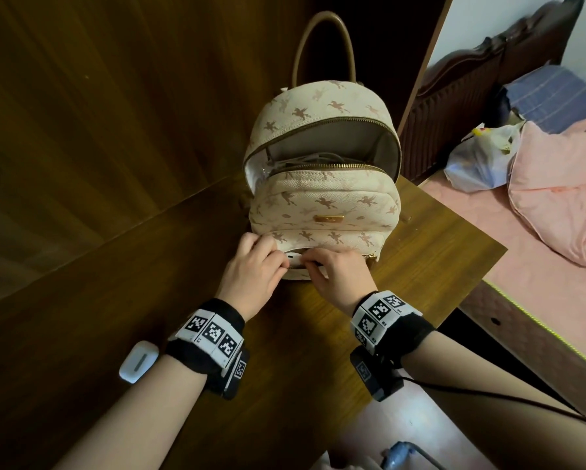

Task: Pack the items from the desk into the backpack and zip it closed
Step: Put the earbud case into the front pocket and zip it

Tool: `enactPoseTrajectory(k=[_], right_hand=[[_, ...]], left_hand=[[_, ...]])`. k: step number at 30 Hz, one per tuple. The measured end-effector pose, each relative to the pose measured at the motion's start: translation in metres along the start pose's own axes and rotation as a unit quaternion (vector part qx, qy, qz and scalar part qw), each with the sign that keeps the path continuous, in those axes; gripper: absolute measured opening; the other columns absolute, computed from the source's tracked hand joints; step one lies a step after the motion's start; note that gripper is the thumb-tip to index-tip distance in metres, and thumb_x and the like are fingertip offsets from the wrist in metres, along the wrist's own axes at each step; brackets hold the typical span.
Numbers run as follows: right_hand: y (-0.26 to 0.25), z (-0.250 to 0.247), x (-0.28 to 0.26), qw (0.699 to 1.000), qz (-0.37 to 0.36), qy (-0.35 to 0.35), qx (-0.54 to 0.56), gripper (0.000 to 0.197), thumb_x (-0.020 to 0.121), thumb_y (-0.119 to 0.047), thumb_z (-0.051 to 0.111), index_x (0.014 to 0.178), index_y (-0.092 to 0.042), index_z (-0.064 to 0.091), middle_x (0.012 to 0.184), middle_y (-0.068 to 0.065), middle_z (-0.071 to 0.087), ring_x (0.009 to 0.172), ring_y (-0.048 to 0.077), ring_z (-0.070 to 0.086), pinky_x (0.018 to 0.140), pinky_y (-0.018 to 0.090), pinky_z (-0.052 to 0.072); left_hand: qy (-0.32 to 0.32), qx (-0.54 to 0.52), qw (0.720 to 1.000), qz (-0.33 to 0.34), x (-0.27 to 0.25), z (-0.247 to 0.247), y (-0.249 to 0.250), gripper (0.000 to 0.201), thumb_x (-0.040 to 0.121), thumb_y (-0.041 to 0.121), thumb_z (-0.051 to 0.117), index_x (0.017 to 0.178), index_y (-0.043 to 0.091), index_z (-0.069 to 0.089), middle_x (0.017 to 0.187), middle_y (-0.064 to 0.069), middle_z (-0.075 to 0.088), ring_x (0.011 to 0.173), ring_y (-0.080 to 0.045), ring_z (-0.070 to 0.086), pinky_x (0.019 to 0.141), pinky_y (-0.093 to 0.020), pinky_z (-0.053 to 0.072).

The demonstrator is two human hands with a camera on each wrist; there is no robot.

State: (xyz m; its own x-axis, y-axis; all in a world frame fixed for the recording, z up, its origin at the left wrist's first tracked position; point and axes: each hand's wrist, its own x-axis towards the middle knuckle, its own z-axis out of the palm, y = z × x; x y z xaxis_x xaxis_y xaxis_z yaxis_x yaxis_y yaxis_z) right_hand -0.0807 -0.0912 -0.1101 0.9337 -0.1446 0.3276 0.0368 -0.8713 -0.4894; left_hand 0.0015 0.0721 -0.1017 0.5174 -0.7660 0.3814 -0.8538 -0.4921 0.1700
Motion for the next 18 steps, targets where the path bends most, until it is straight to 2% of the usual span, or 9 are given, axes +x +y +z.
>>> enactPoseTrajectory(k=[3,5,8,13,15,18], right_hand=[[-0.001,-0.003,0.001,1.000,-0.002,-0.025,-0.001,0.025,0.086,-0.022,0.048,0.095,-0.022,0.072,0.091,-0.004,0.073,0.081,0.017,0.068,0.065,0.036,0.055],[-0.001,-0.004,-0.001,0.999,-0.016,-0.032,-0.001,0.025,0.084,-0.020,0.053,0.100,-0.024,0.071,0.096,-0.004,0.073,0.082,0.017,0.069,0.067,0.034,0.056],[-0.001,0.000,-0.005,0.998,-0.038,-0.050,-0.014,0.034,0.078,-0.019,0.059,0.111,-0.018,0.069,0.109,0.001,0.071,0.095,0.021,0.068,0.079,0.035,0.056],[0.001,-0.001,-0.006,0.992,-0.058,-0.106,-0.036,0.047,0.073,-0.016,0.061,0.120,-0.017,0.063,0.121,0.003,0.065,0.106,0.025,0.064,0.084,0.041,0.052],[0.002,-0.004,-0.008,0.993,-0.052,-0.103,-0.020,0.047,0.074,-0.015,0.063,0.121,-0.019,0.062,0.123,0.002,0.063,0.111,0.024,0.061,0.087,0.043,0.050],[0.001,-0.009,-0.011,0.995,-0.055,-0.082,0.019,0.047,0.074,-0.010,0.061,0.119,-0.020,0.061,0.119,-0.001,0.064,0.110,0.019,0.060,0.091,0.039,0.050]], left_hand=[[0.003,0.000,1.000,-0.002,0.000,0.000,0.000,0.007,0.079,0.023,0.067,0.079,0.016,0.064,0.089,-0.001,0.052,0.091,-0.022,0.045,0.059,-0.024,0.049],[0.004,0.001,1.000,-0.001,0.000,0.000,0.000,0.007,0.078,0.022,0.068,0.079,0.016,0.064,0.088,-0.001,0.052,0.091,-0.023,0.046,0.058,-0.023,0.048],[0.003,-0.005,1.000,-0.001,-0.001,0.000,0.000,0.007,0.078,0.021,0.069,0.079,0.017,0.064,0.088,-0.001,0.052,0.091,-0.024,0.047,0.058,-0.024,0.048],[0.001,-0.007,1.000,-0.002,-0.002,-0.001,0.000,0.007,0.078,0.022,0.069,0.080,0.017,0.065,0.088,0.000,0.053,0.091,-0.024,0.048,0.058,-0.024,0.049],[0.000,-0.005,1.000,-0.006,-0.002,-0.001,0.000,0.007,0.078,0.021,0.069,0.080,0.016,0.065,0.089,0.000,0.053,0.091,-0.024,0.049,0.059,-0.026,0.050],[0.000,0.009,1.000,-0.010,-0.001,-0.002,0.003,0.006,0.078,0.022,0.068,0.080,0.017,0.065,0.089,-0.001,0.054,0.090,-0.025,0.050,0.060,-0.030,0.051]])
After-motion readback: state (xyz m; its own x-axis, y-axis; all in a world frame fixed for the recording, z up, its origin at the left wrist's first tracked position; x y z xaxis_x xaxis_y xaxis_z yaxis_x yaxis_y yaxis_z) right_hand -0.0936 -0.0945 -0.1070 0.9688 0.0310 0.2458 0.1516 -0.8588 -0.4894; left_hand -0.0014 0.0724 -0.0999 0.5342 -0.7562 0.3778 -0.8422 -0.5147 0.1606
